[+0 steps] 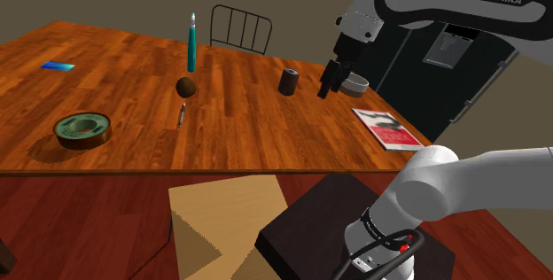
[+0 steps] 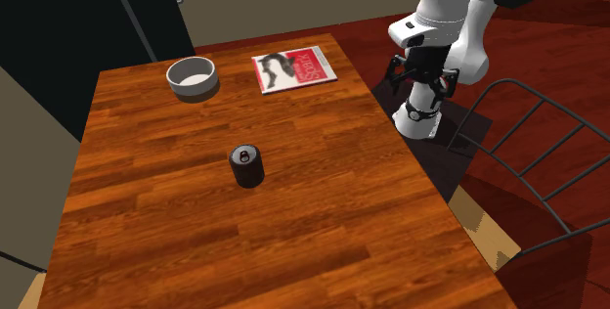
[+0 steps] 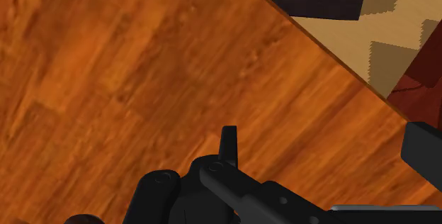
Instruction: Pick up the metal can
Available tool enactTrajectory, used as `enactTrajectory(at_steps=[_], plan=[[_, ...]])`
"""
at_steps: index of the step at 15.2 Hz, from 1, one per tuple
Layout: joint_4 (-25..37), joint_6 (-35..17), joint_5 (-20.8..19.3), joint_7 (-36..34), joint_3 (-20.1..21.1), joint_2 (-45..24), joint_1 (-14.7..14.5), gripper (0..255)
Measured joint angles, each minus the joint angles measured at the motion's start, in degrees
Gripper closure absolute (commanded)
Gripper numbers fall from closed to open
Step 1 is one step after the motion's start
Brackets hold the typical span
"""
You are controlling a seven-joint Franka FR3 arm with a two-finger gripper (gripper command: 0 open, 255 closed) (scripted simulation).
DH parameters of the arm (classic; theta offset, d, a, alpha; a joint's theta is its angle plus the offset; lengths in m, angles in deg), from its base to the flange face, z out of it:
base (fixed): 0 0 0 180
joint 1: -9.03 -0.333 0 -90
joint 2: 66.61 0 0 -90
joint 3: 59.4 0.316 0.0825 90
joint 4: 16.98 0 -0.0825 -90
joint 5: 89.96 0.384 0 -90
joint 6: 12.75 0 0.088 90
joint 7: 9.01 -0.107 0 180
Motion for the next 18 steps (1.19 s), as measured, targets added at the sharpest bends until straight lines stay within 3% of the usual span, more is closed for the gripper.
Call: enactTrajectory(at_steps=[6,18], plan=[[3.5,-4.1,-1.4,1.6,-1.7,-7.8,1.3,0],[19.8,-11.9,-3.5,6.9,-7.5,-32.5,4.8,0]])
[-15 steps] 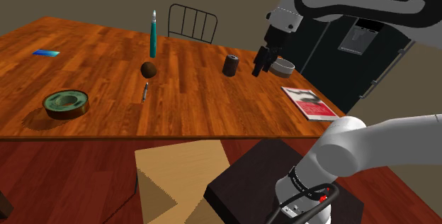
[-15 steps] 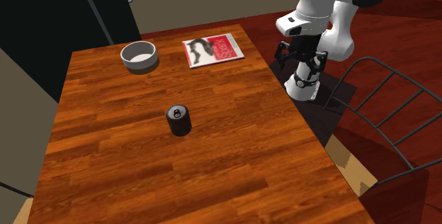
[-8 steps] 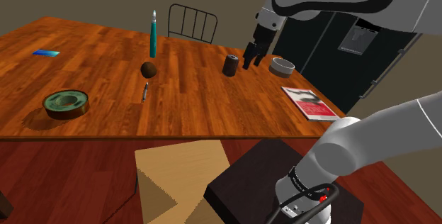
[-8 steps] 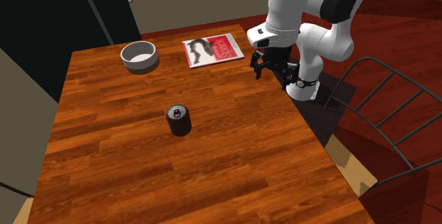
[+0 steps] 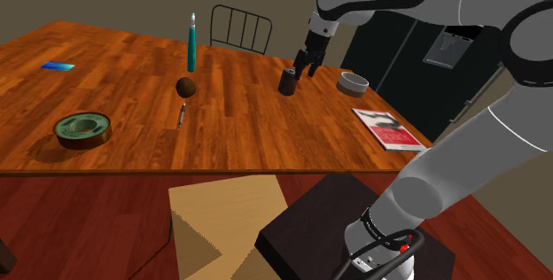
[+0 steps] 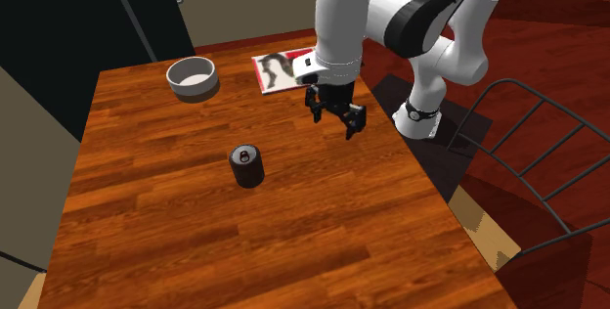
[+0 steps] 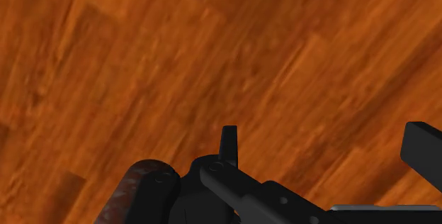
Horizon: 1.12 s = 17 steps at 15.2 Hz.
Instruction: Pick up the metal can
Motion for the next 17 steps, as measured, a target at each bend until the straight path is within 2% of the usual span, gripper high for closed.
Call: enactTrajectory(at_steps=[10,17], plan=[[22.2,0.8,2.0,3.8,-3.2,-22.0,3.0,0],[44.1,5.7,4.5,6.0,-4.3,-39.3,6.9,0]])
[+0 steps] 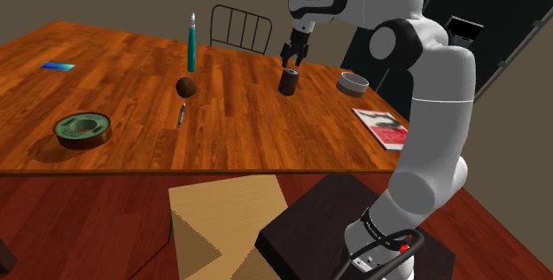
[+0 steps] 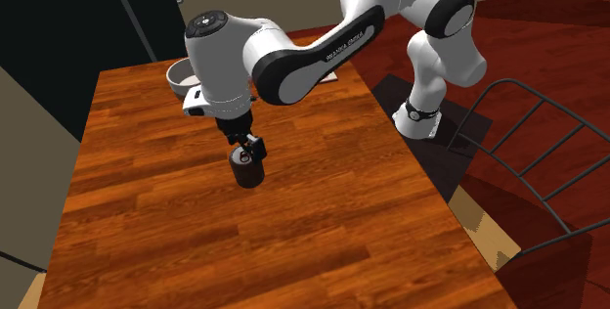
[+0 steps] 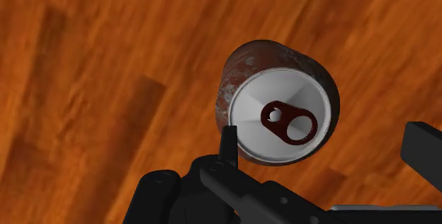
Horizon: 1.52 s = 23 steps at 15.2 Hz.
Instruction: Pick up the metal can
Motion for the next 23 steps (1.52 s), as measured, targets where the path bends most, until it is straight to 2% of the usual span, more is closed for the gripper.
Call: enactTrajectory(at_steps=[1,3,10,11,23], plan=[[4.5,1.3,0.4,-0.1,0.0,-3.3,0.6,0],[7.6,2.2,0.7,0.1,0.0,-5.5,1.3,0],[4.6,-1.9,0.9,0.4,0.1,-6.7,1.2,0],[4.4,-2.2,0.9,0.4,0.1,-6.7,1.2,255],[4.9,-1.6,0.9,0.4,0.1,-6.6,1.3,255]])
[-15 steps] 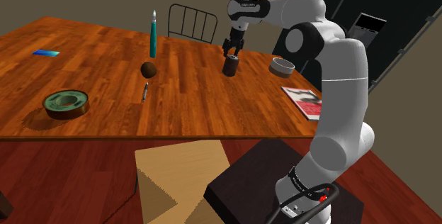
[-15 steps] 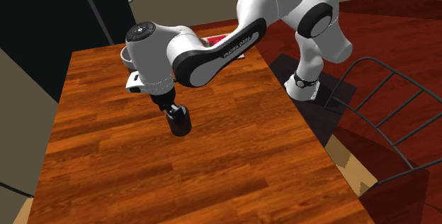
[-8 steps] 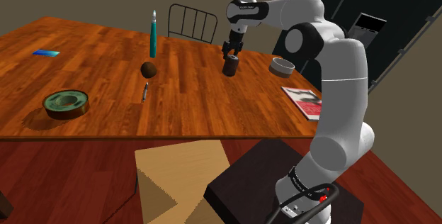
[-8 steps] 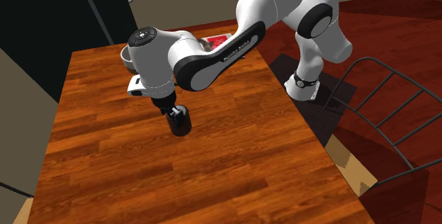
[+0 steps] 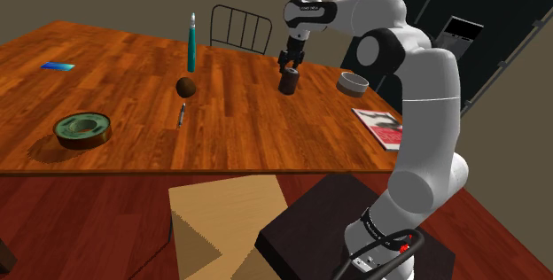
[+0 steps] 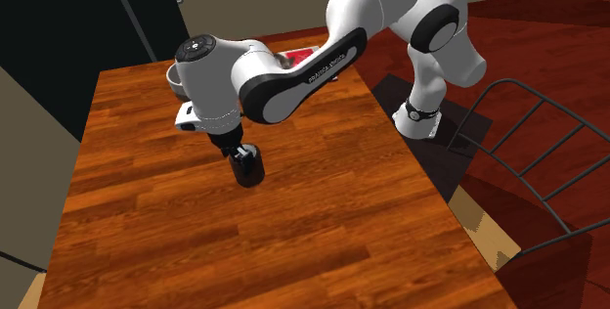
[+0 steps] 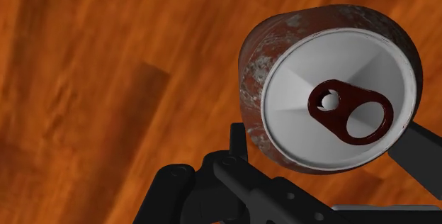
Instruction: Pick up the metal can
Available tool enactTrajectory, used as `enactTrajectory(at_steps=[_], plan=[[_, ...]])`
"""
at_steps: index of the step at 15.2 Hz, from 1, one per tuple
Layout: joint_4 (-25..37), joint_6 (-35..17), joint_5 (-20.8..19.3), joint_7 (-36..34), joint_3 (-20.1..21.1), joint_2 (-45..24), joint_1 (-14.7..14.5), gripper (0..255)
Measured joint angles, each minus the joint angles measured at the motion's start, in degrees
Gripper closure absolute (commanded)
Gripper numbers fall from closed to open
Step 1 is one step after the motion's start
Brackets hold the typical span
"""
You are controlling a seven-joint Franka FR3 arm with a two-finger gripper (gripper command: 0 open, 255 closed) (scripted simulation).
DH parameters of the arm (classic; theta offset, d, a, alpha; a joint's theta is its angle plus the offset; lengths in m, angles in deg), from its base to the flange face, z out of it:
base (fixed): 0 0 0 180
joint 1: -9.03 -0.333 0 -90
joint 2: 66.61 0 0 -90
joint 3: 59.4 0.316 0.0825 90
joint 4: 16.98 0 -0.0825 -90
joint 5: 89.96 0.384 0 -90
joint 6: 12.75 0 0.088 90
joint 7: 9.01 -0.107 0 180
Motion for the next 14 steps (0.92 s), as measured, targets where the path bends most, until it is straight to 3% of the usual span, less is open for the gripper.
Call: enactTrajectory(at_steps=[14], plan=[[12.2,11.1,0.0,-0.5,-0.1,-1.1,0.9,255]])
